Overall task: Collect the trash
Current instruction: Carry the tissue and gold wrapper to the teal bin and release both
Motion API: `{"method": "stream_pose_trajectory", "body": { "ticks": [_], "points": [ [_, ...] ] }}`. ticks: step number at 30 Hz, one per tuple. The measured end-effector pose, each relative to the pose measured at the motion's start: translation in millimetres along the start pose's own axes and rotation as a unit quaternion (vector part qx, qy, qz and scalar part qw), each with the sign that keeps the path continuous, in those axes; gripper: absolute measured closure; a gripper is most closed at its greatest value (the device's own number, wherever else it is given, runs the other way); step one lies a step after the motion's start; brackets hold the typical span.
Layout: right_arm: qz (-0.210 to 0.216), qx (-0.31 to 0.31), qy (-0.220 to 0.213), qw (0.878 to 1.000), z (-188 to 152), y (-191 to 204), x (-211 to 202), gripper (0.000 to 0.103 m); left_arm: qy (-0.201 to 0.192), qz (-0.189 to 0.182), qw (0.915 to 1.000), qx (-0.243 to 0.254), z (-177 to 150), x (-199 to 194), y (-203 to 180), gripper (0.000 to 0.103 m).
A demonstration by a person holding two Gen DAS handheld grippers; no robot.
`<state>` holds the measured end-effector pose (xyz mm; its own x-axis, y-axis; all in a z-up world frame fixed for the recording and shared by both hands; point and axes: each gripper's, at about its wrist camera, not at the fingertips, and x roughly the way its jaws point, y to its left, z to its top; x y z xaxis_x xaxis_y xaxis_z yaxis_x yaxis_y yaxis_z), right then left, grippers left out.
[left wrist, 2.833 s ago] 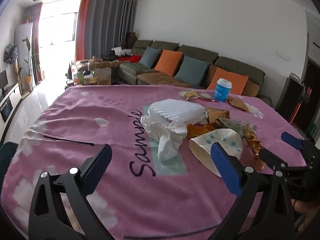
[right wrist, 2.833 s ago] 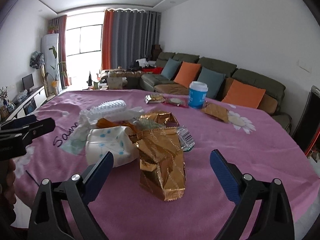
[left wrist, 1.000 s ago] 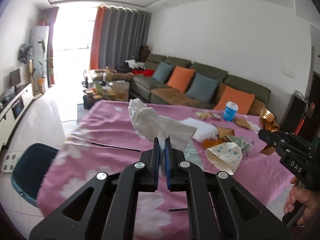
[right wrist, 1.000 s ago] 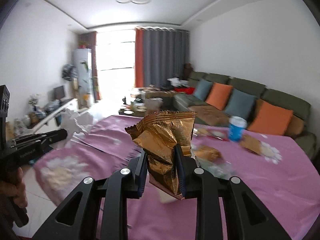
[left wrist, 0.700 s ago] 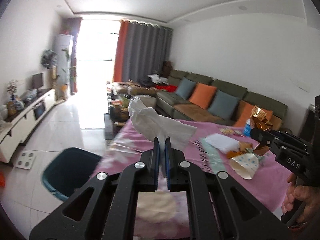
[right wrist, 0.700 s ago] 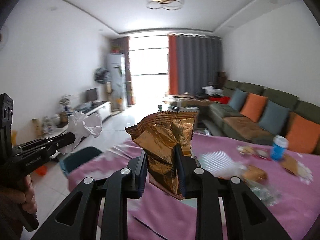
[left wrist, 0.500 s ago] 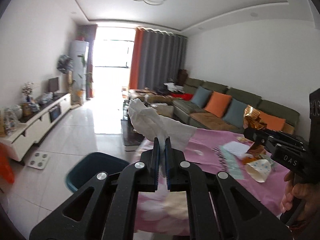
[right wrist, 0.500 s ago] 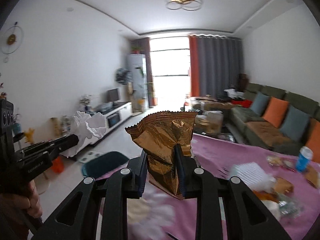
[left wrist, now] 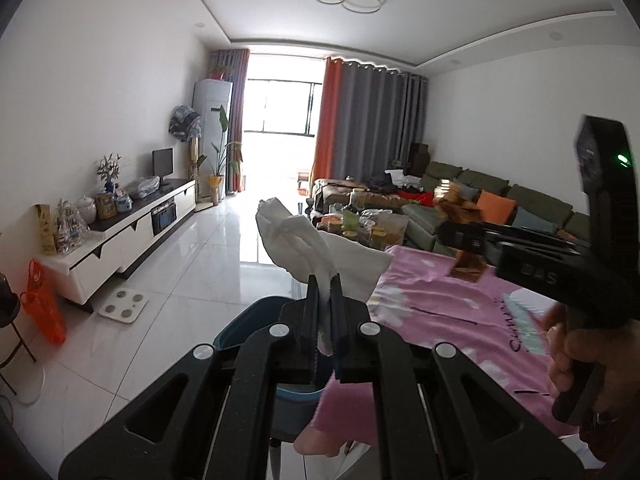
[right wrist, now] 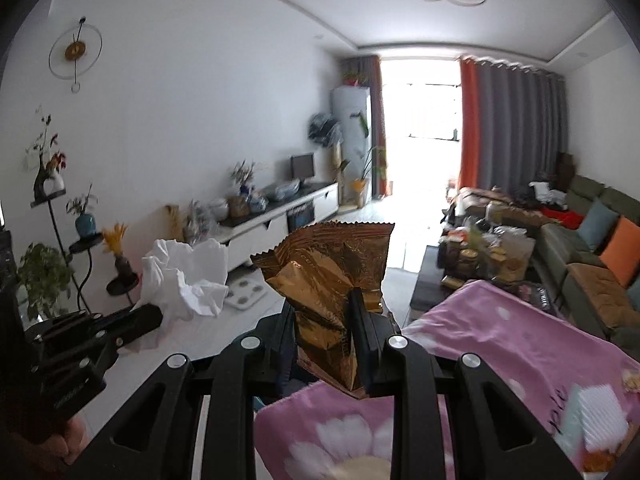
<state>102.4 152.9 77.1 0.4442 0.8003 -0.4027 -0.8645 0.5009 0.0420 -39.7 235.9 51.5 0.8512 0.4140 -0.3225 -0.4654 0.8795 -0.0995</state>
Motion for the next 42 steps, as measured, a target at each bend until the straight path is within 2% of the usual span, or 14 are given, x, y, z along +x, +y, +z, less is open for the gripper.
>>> {"method": "stream_pose_trajectory", "body": {
  "ticks": [8, 17, 25, 32, 34, 39, 42],
  "points": [
    [0.035, 0.018, 0.090, 0.995, 1.1, 1.5, 85.3, 0.079, 0.052, 0.003, 0.9985, -0.017, -15.2, 47.5, 19.0, 0.097],
    [0.069, 0.035, 0.193, 0.978, -11.7, 1.6, 172.4, 0.079, 0.126, 0.002, 0.9909, -0.046, -38.7, 118.4, 27.7, 0.097],
    [0.085, 0.031, 0.261, 0.961, -28.6, 10.4, 222.6, 0.079, 0.185, 0.011, 0.9812, -0.055, -70.5, 169.0, 32.2, 0.097],
    [0.097, 0.022, 0.300, 0.949, -37.0, 23.5, 244.2, 0.077, 0.211, 0.018, 0.9757, -0.058, -84.8, 206.8, 39.3, 0.095],
    [0.094, 0.019, 0.305, 0.947, -39.3, 25.0, 249.0, 0.073, 0.217, 0.019, 0.9742, -0.058, -88.0, 214.3, 39.5, 0.093],
    [0.096, 0.024, 0.314, 0.944, -42.8, 27.2, 257.7, 0.071, 0.218, 0.031, 0.9738, -0.058, -90.3, 226.9, 43.2, 0.092],
    [0.093, 0.024, 0.315, 0.944, -43.0, 27.3, 260.7, 0.062, 0.217, 0.034, 0.9737, -0.062, -90.2, 228.8, 45.6, 0.089]
  ]
}}
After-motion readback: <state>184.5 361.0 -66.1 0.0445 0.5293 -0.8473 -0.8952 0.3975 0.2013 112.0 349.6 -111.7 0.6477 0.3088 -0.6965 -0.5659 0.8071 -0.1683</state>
